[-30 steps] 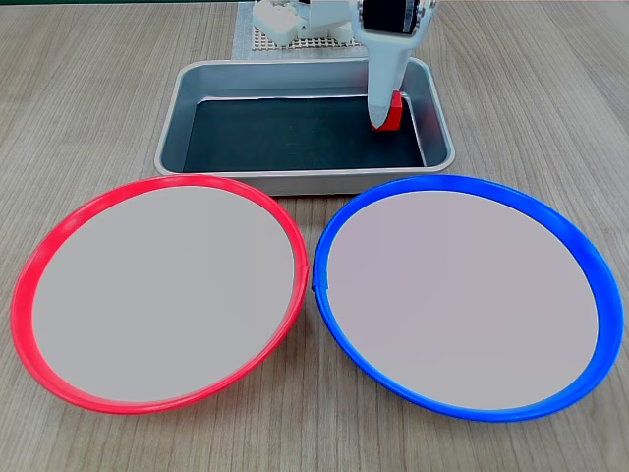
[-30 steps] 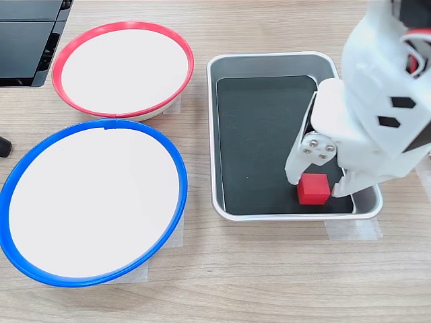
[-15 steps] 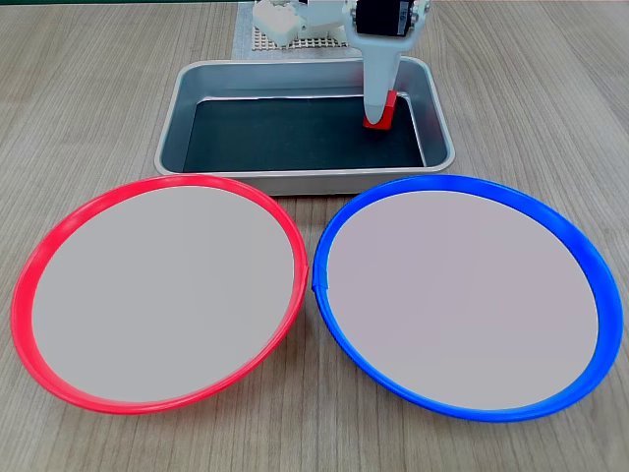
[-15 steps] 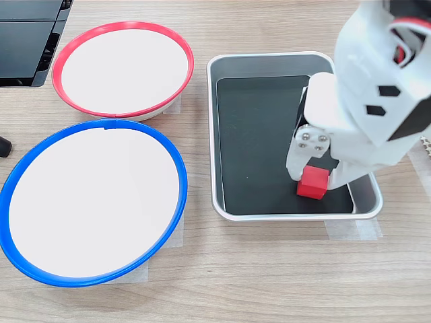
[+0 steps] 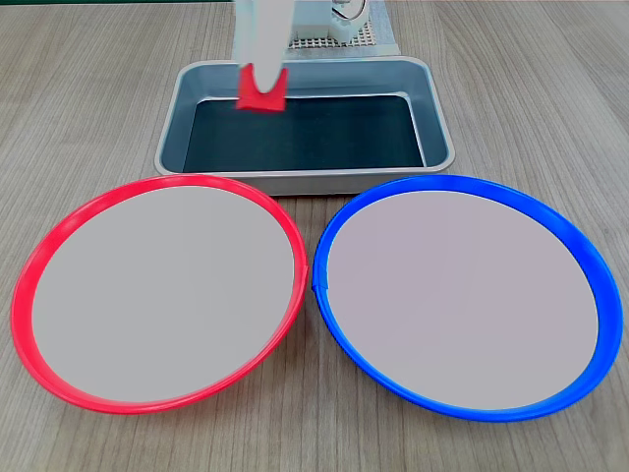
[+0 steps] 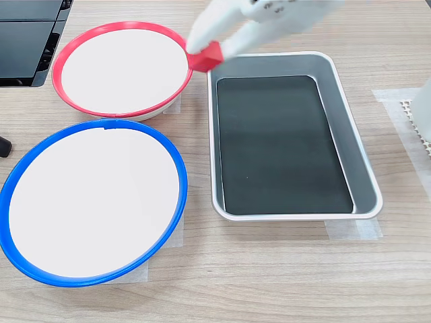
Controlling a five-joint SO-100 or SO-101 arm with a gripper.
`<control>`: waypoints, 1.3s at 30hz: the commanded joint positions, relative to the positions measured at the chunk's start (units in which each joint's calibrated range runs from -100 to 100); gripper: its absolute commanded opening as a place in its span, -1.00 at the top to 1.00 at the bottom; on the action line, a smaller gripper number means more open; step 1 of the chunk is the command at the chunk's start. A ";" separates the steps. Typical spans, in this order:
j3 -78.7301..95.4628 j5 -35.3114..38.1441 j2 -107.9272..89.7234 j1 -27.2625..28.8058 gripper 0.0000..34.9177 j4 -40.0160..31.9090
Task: Move a red block from tray to red dish
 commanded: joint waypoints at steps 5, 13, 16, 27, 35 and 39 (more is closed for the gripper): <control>-1.88 13.38 15.47 4.46 0.98 -25.20; -17.81 17.97 39.26 5.12 0.93 -29.82; -22.82 19.39 45.15 5.97 0.91 -29.49; -27.83 22.76 50.26 7.66 -0.13 -28.66; -23.55 21.10 42.33 6.62 0.50 -28.00; -13.63 9.08 26.13 3.33 0.99 -28.83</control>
